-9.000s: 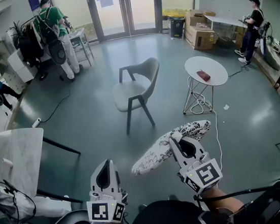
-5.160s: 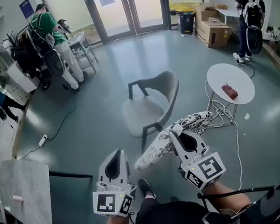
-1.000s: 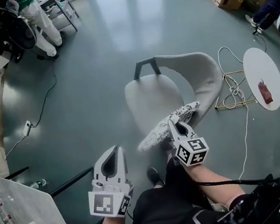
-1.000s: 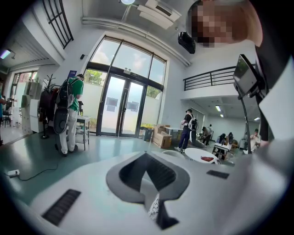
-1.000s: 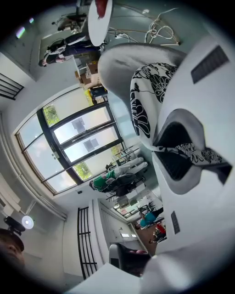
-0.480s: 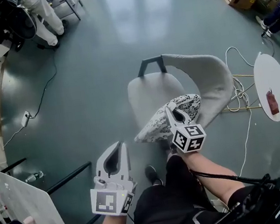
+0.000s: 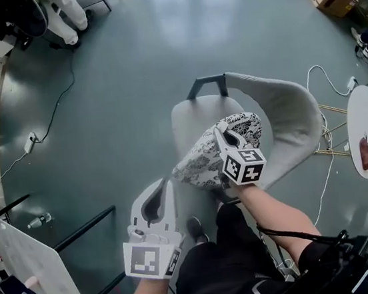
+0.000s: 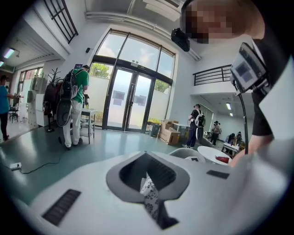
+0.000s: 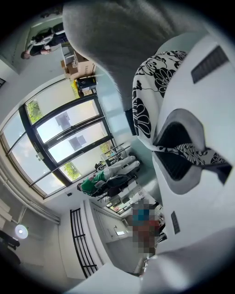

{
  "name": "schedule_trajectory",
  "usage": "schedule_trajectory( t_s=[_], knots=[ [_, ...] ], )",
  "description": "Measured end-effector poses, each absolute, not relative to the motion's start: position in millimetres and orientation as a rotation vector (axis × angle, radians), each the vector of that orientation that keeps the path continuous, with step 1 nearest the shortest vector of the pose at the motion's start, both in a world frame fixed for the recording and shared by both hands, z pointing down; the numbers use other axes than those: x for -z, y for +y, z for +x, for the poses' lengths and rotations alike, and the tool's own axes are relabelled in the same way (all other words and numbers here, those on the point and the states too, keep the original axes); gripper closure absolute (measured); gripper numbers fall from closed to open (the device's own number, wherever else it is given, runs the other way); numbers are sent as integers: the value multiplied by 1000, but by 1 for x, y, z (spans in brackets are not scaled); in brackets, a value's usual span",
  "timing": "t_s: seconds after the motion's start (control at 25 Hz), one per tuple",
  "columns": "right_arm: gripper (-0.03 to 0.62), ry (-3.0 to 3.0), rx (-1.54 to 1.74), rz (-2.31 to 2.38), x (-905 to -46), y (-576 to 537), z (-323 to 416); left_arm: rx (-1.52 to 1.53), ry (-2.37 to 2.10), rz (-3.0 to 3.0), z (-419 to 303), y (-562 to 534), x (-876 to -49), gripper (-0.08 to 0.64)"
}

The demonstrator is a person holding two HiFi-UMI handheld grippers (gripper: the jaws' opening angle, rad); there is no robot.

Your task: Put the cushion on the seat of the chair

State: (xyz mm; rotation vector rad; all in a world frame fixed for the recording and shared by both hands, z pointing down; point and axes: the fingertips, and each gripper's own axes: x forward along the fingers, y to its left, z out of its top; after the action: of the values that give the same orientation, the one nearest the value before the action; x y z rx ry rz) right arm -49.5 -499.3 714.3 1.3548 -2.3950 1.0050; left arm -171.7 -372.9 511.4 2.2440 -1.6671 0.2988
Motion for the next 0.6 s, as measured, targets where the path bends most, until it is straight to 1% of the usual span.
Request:
schedule_trajectory(
  t_s=[0.44,0.6],
  knots=[
    [569,-2293,-1031,1258,-810,-564,-75,-382,-1714,2129,-187,-405,-553,551],
    [569,-2279,-1027,1227,-835,-580,-85,-340,-1705,2094,-189,-415,-569,551]
  ],
)
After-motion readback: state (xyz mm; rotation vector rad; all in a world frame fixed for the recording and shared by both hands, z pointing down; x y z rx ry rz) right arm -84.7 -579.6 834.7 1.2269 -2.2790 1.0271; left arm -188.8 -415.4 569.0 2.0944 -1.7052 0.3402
